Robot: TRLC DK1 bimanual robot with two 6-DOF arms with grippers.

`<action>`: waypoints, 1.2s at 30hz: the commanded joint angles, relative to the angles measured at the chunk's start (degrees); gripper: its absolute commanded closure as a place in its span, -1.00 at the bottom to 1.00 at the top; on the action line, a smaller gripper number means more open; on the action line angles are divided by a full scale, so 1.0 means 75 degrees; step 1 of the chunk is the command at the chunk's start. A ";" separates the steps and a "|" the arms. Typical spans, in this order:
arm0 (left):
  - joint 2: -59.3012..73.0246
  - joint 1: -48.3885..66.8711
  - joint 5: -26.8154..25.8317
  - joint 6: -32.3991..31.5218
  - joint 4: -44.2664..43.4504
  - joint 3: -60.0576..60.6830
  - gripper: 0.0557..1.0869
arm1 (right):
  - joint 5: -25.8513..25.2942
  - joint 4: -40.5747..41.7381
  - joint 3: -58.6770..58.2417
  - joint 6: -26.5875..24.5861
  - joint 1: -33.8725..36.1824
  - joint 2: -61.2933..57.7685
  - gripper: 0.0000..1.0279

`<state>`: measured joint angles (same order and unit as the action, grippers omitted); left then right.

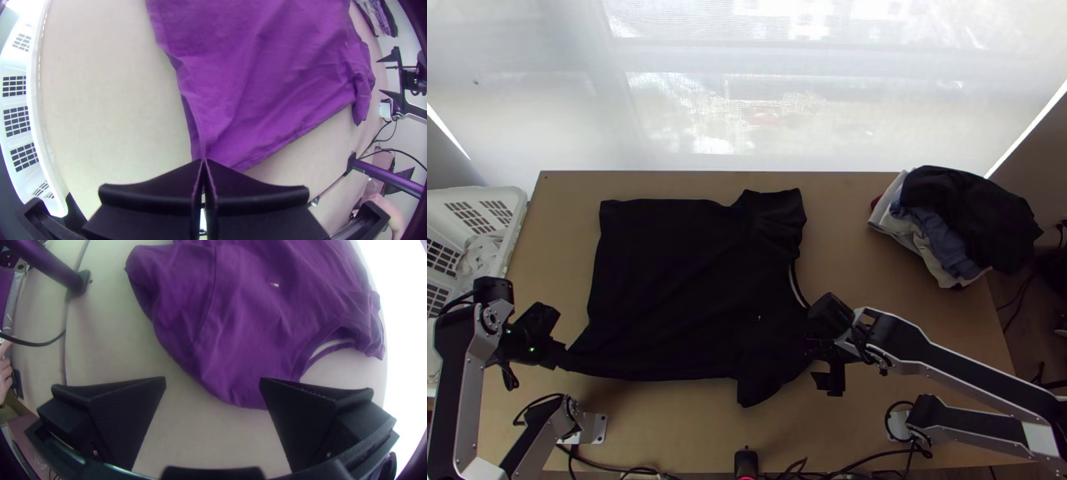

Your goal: Fold the t-shirt

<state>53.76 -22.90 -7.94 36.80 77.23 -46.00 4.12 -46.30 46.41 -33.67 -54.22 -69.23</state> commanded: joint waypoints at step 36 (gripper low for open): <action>-0.0089 0.0346 -0.0113 -0.0137 0.0824 -0.1086 0.93 | 0.0283 -0.1936 0.0069 -0.0128 0.0362 0.1731 0.95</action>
<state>54.63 -20.21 -8.62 34.33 81.10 -52.49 5.85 -53.95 45.30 -34.54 -50.63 -60.47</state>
